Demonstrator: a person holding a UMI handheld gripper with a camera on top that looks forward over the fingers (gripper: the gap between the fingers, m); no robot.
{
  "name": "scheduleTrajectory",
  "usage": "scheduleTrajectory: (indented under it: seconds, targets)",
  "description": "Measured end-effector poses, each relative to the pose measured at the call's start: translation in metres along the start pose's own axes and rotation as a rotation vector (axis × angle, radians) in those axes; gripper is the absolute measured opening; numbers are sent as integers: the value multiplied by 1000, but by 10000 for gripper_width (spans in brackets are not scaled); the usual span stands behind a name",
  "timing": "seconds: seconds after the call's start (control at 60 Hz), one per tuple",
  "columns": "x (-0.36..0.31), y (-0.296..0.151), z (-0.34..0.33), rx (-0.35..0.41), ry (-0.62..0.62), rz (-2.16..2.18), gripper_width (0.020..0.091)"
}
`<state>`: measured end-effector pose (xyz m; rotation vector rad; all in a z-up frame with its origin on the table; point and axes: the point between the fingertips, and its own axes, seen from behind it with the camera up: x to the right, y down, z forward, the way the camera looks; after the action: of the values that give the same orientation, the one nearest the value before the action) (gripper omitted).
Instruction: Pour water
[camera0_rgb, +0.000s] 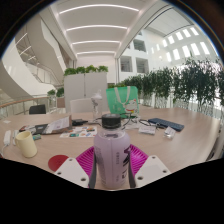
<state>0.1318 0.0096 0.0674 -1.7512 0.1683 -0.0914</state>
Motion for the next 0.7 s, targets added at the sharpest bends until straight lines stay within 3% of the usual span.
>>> scheduleTrajectory:
  seconds: [0.117, 0.15, 0.4, 0.5, 0.7]
  targets:
    - [-2, 2, -1, -111, 11, 52, 395]
    - [-10, -4, 0, -122, 6, 56, 411]
    - [-102, -158, -3, 30, -22, -583, 410]
    - [-165, -162, 6, 51, -9, -1040, 409]
    - [-255, -106, 32, 42, -35, -1918, 410]
